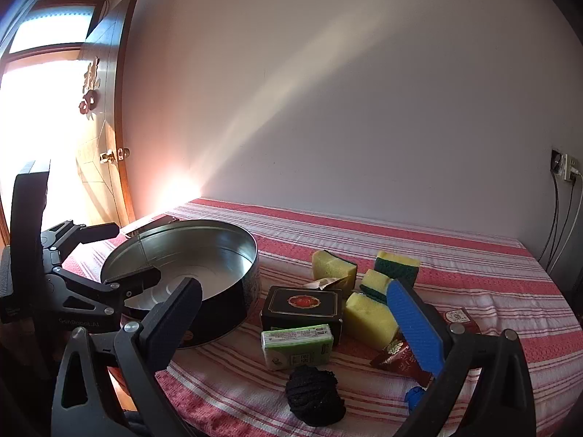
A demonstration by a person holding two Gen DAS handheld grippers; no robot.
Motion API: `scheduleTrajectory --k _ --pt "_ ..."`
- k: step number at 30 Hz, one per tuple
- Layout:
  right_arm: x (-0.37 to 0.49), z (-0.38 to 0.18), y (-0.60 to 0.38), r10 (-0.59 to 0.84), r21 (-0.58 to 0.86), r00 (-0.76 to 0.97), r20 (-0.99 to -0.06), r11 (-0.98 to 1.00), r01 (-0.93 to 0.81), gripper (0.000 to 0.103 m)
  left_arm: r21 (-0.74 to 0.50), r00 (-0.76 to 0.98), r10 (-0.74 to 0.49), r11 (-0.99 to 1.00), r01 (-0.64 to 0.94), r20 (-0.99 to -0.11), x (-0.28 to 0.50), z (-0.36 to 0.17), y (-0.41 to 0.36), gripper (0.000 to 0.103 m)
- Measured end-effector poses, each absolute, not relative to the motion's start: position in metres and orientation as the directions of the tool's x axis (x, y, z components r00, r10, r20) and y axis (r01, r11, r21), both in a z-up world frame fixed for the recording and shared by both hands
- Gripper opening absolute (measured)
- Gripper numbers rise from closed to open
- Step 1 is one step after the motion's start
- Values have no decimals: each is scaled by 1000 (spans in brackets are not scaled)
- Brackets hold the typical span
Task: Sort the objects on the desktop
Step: 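Grasp the black knit ball with the left gripper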
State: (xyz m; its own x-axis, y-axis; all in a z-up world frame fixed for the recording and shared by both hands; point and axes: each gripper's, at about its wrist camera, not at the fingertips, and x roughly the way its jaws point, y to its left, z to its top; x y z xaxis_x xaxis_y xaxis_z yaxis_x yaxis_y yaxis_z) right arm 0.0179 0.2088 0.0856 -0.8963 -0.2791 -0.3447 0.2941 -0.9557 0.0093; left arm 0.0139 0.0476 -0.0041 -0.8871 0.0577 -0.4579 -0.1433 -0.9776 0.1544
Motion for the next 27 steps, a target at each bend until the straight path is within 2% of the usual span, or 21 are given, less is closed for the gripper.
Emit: scheduleTrajectory --k 5,9,13,21,23,27 --pt "23 82 233 -243 24 -908 -342 -968 250 102 197 -881 104 -956 -216 -462 22 -12 75 103" --pt "27 76 268 -150 10 -927 -344 -988 156 102 204 -863 166 -934 -293 -477 28 -21 99 103" --pt "28 74 314 -62 65 -936 -346 -997 42 102 205 -832 230 -905 -374 -504 33 -34 123 103" --pt "27 72 354 -34 159 -940 -340 -987 -22 102 130 -747 367 -848 -514 -554 33 -52 164 102" --pt "22 68 354 -51 173 -936 -350 -985 -12 102 114 -715 394 -828 -549 -577 27 -59 177 100" --pt "8 57 343 -93 166 -924 -370 -986 33 102 91 -676 404 -816 -571 -616 11 -75 196 89"
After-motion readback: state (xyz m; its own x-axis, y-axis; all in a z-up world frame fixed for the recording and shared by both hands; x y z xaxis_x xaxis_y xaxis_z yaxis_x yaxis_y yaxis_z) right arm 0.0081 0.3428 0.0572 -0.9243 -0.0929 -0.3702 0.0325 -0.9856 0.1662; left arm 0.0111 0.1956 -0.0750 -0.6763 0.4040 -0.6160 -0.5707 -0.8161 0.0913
